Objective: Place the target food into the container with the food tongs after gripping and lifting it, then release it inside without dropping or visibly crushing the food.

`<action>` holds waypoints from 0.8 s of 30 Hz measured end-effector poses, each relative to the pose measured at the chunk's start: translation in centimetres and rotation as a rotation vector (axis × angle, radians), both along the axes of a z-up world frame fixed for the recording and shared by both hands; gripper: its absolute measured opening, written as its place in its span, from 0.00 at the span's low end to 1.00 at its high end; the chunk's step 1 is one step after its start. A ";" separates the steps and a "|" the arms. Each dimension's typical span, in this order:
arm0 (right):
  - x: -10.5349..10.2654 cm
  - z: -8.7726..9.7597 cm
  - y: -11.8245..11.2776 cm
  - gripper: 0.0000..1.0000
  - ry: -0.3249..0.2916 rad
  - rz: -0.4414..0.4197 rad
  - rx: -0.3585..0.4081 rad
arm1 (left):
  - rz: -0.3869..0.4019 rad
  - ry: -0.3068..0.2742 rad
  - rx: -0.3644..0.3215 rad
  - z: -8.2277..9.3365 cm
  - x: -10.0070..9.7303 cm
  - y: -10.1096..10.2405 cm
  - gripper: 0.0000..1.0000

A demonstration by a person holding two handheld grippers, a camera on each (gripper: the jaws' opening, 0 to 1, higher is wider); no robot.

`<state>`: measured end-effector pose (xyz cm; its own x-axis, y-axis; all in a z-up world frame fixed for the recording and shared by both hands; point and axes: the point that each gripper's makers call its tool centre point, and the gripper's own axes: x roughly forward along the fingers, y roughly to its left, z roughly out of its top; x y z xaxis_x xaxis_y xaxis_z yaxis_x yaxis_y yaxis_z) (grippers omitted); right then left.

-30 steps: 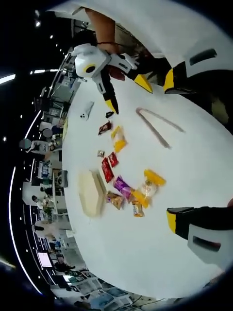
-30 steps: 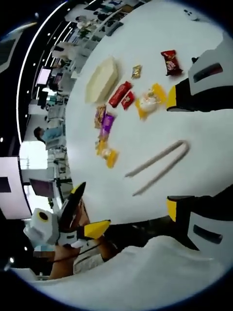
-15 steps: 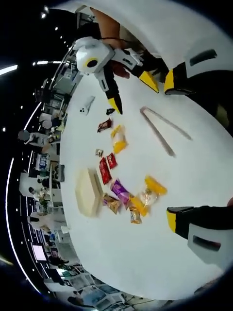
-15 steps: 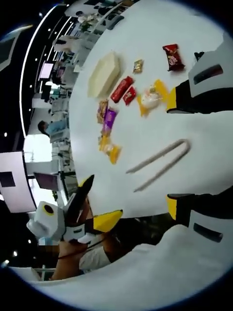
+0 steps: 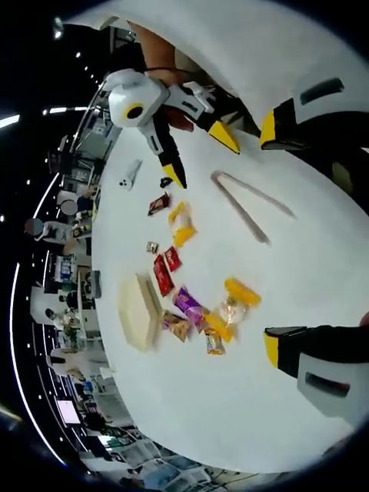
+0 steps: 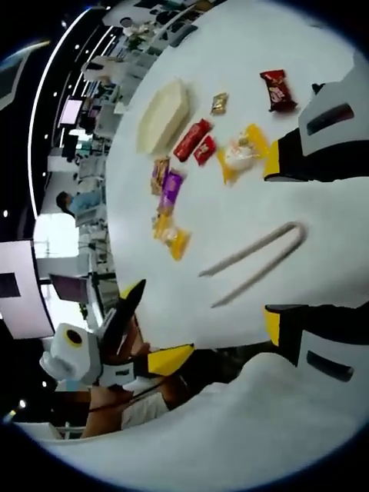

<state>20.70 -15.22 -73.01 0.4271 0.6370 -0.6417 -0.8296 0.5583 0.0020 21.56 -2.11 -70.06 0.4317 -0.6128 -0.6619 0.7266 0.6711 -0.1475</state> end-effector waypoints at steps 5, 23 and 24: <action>-0.4 -0.4 -0.2 0.61 0.020 0.044 -0.011 | -0.009 -0.026 0.018 0.1 0.2 0.2 0.96; 1.0 0.2 -0.1 0.49 0.052 0.015 0.063 | 0.043 -0.022 0.036 1.0 -0.1 1.1 0.95; 0.9 0.1 0.0 0.49 0.051 0.023 0.061 | 0.048 -0.029 0.033 1.1 0.1 1.3 0.95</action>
<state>21.60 -15.26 -72.87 0.3797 0.6849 -0.6219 -0.8400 0.5369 0.0784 21.68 -0.81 -68.94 0.4794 -0.5688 -0.6683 0.6968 0.7097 -0.1041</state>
